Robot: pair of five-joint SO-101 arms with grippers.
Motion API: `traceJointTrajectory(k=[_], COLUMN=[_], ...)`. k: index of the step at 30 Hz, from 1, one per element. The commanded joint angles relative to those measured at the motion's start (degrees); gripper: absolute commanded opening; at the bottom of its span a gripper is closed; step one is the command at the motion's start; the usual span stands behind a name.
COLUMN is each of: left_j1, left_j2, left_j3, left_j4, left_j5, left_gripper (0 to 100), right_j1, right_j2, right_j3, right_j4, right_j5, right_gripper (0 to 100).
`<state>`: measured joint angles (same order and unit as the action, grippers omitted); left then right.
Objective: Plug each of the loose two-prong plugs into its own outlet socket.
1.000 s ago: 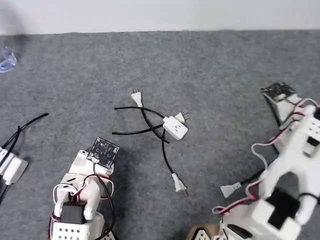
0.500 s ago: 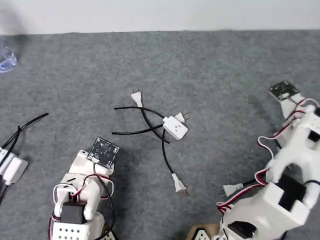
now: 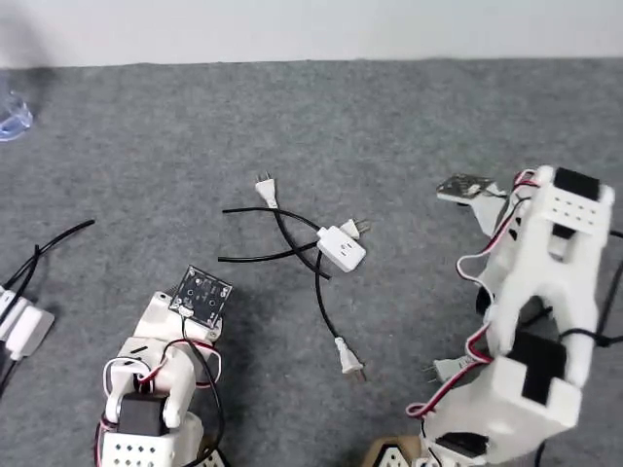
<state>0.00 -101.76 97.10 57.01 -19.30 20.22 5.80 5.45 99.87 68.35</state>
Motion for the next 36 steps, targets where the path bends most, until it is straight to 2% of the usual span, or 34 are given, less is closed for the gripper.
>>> traceJointTrajectory(k=[1,9,12,21,27,29,32,33,36], left_j1=[0.4,0.3,0.3,0.4,0.4,0.4,0.4,0.4,0.4], left_j2=[-0.7,-0.7,-0.7,-0.7,-0.7,-0.7,-0.7,-0.7,-0.7], left_j3=[-0.6,-0.6,-0.6,-0.6,-0.6,-0.6,-0.6,-0.6,-0.6], left_j4=[0.4,0.4,0.4,0.4,0.4,0.4,0.4,0.4,0.4], left_j5=[-0.5,-0.5,-0.5,-0.5,-0.5,-0.5,-0.5,-0.5,-0.5], left_gripper=[9,9,9,9,9,9,9,9,9], right_j1=[-0.7,0.9,1.1,0.8,1.0,0.7,0.9,1.0,1.0], right_j2=[-6.7,-17.8,-20.1,-17.9,-13.8,-13.1,-12.2,-11.8,-11.1], right_j3=[5.0,22.9,28.5,42.0,42.5,42.5,42.6,42.6,42.7], right_j4=[0.7,-0.7,-1.1,-22.1,-25.8,-25.9,-28.2,-28.9,-30.8], right_j5=[8.4,41.9,49.6,51.0,50.9,50.9,50.8,50.6,45.8], right_gripper=[25.6,25.6,25.6,25.6,24.8,19.5,2.0,0.0,6.9])
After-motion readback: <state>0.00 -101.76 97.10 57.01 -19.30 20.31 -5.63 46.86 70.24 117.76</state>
